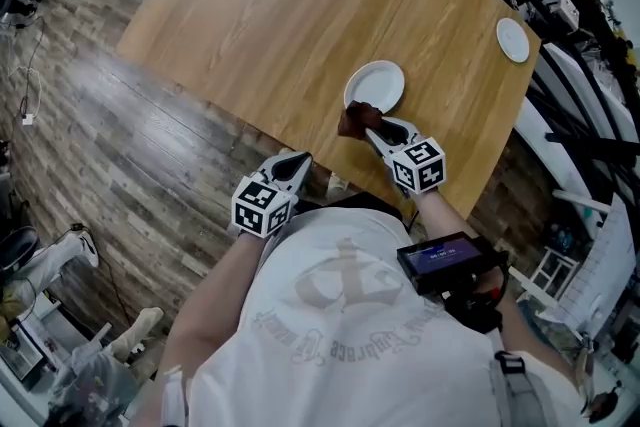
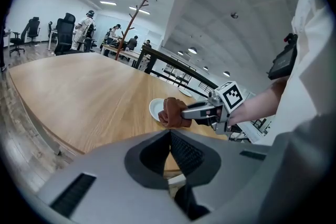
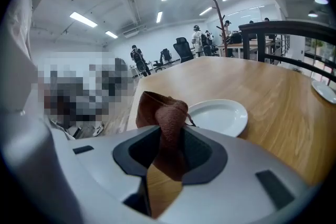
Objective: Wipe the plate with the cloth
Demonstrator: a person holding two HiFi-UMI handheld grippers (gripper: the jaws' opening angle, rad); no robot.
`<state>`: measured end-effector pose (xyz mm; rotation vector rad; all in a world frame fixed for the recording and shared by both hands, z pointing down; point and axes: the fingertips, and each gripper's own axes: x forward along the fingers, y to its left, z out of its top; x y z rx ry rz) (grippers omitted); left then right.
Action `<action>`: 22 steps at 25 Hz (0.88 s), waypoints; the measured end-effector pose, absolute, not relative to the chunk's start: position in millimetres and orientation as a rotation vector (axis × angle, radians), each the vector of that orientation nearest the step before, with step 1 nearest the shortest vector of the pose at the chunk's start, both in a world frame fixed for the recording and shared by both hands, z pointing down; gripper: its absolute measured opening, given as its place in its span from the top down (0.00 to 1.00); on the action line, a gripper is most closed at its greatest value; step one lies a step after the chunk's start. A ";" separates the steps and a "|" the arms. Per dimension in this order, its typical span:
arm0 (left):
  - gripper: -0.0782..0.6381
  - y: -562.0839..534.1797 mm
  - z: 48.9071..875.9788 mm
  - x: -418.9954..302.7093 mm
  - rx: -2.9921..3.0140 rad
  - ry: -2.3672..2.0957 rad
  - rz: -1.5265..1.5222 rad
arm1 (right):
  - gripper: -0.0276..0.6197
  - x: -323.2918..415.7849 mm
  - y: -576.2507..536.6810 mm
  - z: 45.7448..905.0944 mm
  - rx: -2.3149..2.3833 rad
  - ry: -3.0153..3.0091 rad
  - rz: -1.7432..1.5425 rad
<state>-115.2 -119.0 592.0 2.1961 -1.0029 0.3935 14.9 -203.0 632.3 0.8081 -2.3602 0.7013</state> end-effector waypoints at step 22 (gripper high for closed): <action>0.87 -121.4 592.2 -139.9 2.154 -1.009 0.458 | 0.77 129.4 -311.7 655.1 1.143 -2.056 0.551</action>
